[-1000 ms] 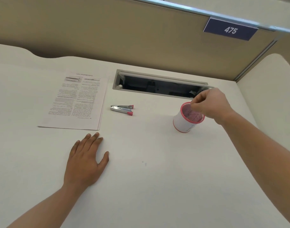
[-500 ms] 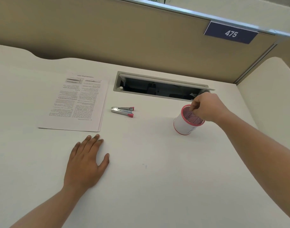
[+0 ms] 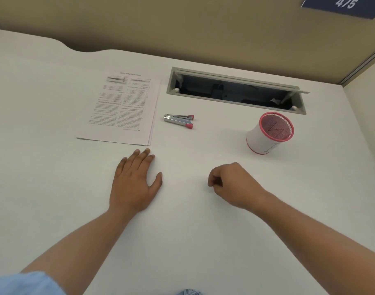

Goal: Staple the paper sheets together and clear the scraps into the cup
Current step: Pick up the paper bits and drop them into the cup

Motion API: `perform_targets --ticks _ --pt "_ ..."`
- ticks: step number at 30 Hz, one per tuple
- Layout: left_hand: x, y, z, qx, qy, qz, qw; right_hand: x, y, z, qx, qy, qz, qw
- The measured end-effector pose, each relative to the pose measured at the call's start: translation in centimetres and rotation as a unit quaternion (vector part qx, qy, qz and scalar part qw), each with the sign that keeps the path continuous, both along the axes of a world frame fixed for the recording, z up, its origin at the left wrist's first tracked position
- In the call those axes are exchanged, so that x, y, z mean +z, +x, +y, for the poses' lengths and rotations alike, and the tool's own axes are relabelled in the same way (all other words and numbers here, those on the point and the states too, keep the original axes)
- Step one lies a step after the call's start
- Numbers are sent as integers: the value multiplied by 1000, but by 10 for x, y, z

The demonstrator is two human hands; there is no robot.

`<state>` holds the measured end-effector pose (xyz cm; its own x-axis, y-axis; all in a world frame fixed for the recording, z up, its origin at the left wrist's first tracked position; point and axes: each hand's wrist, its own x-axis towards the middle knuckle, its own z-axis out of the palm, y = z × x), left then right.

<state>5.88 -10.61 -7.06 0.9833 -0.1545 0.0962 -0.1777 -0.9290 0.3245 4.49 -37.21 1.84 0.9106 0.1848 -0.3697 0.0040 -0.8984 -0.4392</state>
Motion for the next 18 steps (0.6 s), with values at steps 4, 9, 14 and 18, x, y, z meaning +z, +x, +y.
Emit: perform_targets --ticks 4,9,14,18 --pt "-1 0 0 0 -1 -1 1000 -20 -9 8 22 -45 -34 998" --pt "-1 0 0 3 -4 -3 1000 -22 -14 7 85 -77 -49 992" --pt "-3 0 0 2 -2 -10 1000 -18 -13 -2 59 -75 -45 994" --pt "-3 0 0 2 -8 -15 1000 -17 -12 -1 30 -82 -42 995"
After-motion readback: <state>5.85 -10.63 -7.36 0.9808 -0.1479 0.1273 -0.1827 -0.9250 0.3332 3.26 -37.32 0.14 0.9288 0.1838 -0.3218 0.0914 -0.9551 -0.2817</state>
